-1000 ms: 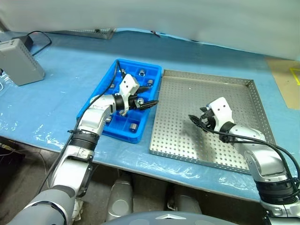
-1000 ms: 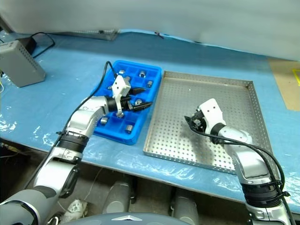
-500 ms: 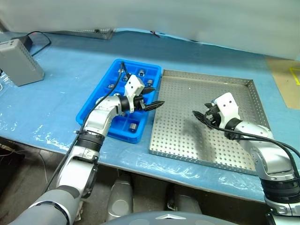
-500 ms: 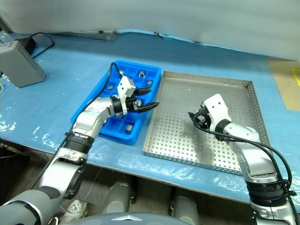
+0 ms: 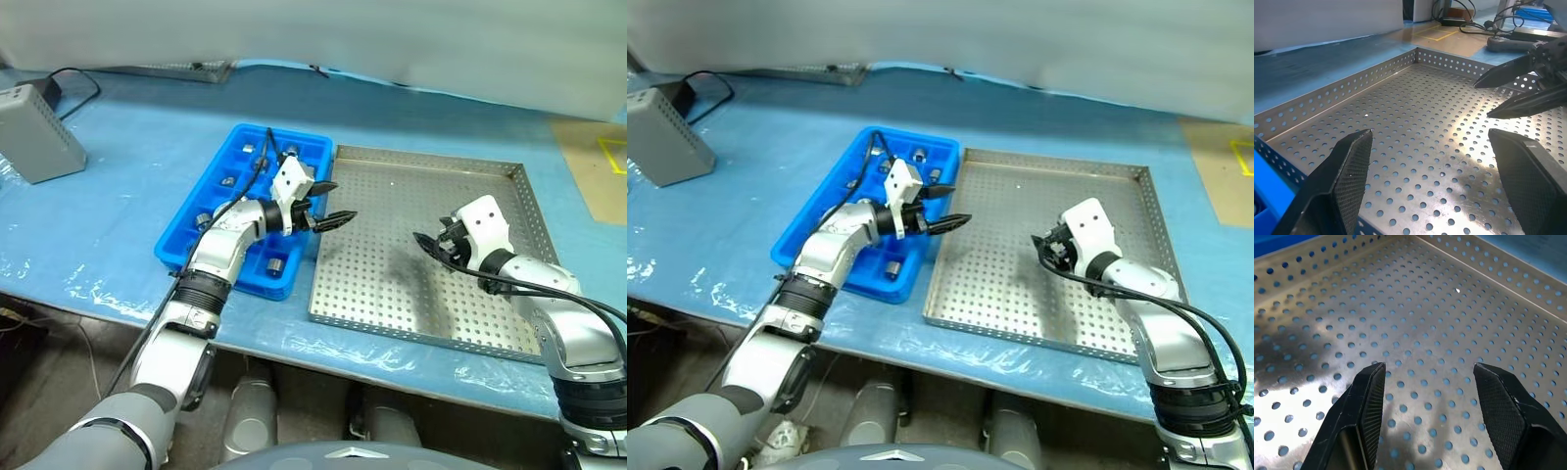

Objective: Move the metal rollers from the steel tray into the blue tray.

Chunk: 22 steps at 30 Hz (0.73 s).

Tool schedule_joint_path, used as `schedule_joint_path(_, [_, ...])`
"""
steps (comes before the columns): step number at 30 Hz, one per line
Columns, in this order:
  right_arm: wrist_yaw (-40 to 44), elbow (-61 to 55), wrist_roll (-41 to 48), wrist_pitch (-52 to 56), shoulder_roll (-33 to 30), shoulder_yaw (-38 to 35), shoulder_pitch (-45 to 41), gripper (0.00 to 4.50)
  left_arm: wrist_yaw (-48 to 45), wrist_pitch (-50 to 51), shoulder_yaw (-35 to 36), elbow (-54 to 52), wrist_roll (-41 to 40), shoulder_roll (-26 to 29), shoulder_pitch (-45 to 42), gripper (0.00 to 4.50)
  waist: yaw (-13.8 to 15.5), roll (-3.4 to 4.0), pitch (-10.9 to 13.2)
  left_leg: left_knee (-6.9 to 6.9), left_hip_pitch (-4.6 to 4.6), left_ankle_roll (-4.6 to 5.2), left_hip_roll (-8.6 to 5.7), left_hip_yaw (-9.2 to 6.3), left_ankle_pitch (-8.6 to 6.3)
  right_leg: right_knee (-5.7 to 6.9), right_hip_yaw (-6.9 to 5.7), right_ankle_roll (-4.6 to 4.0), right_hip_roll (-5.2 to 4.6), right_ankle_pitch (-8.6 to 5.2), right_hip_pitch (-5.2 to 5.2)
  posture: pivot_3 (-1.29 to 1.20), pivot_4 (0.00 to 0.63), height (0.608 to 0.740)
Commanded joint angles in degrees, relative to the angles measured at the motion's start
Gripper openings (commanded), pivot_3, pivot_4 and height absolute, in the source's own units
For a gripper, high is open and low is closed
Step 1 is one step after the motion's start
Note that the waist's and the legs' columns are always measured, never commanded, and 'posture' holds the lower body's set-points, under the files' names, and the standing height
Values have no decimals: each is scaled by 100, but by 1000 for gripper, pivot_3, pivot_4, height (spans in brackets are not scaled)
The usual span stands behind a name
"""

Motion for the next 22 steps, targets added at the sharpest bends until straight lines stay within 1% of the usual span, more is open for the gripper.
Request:
schedule_joint_path(1, [28, -508, 37, 22, -58, -138, 86, 2950, -53, -283, -3, 172, -3, -119, -280, 4023, 0, 0, 0, 0, 0, 0, 0, 0, 0, 0, 0, 0, 0, 0, 0, 5, 150, 740])
schedule_joint_path(8, [15, -547, 4, 147, -161, -309, -2, 2950, -143, -490, -36, 344, 3, -304, -374, 4023, -33, 0, 0, 1, 1, 2, 0, 1, -1, -1, 1, 0, 0, 0, 1, -40, 150, 740])
schedule_joint_path(12, [-18, -691, -28, 211, -201, -367, 209, 2950, -204, -587, -88, 516, 84, -332, -424, 4023, -60, 0, 0, 1, 0, 4, -1, 2, -1, -2, 1, 0, 0, 1, 1, -60, 150, 740])
schedule_joint_path(17, [-105, -838, -19, 252, -115, -436, 393, 2950, -279, -582, -60, 602, 41, -394, -570, 4023, -121, 0, 0, 2, -1, 6, -2, 2, -3, -4, 1, 0, -1, 1, 3, -75, 150, 740])
schedule_joint_path(22, [-156, -846, -10, 248, -52, -405, 386, 2950, -355, -581, -54, 594, 61, -344, -590, 4023, -166, 1, 0, 3, 5, 5, -1, 4, -2, -3, 2, 1, 0, 0, 3, -74, 150, 740])
